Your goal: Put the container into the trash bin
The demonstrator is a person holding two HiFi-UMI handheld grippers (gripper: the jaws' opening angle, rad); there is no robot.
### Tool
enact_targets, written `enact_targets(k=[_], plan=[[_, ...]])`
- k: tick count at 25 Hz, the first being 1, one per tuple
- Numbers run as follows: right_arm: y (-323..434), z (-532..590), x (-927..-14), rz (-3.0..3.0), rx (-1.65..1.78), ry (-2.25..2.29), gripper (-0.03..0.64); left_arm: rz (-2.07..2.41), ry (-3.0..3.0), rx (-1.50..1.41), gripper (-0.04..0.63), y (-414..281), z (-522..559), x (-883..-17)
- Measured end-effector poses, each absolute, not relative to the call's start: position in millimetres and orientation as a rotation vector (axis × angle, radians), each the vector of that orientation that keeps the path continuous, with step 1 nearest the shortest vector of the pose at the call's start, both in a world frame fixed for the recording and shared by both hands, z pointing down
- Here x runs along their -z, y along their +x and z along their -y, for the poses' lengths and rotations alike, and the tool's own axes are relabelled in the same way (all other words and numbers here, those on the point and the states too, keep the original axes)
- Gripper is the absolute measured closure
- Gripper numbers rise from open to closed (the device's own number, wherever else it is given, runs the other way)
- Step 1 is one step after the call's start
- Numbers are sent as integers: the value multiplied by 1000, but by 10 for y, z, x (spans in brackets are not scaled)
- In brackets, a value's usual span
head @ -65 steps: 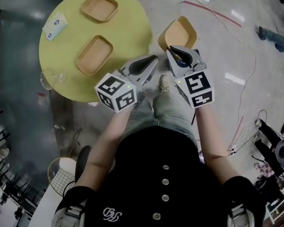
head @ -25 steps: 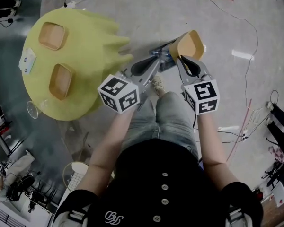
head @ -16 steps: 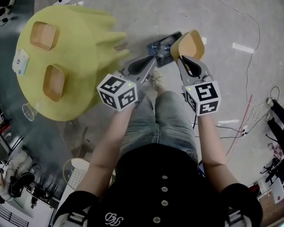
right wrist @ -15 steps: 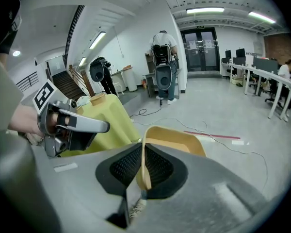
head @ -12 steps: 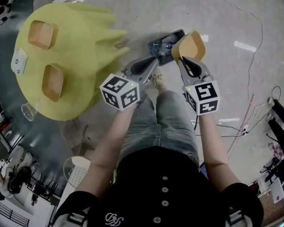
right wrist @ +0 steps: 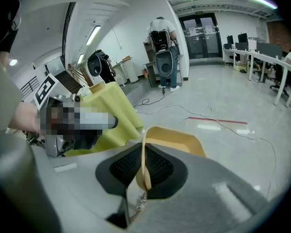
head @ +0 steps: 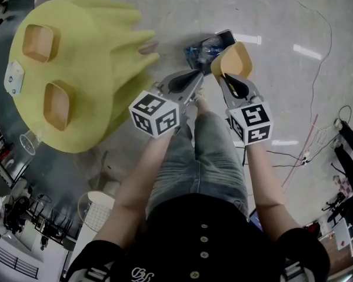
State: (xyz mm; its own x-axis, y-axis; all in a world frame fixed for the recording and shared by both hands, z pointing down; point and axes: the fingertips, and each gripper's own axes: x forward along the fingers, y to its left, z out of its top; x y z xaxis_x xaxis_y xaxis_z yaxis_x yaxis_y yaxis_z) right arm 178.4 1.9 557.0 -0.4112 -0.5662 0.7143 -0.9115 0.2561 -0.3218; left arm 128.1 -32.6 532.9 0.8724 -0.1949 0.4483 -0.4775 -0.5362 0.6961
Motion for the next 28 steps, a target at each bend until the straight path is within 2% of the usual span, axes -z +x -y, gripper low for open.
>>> enact_targets(k=[28], plan=[[1654,-29,-6695,1991,-1274,1366,595,469,2025,-501,566,1363,113,-6239]])
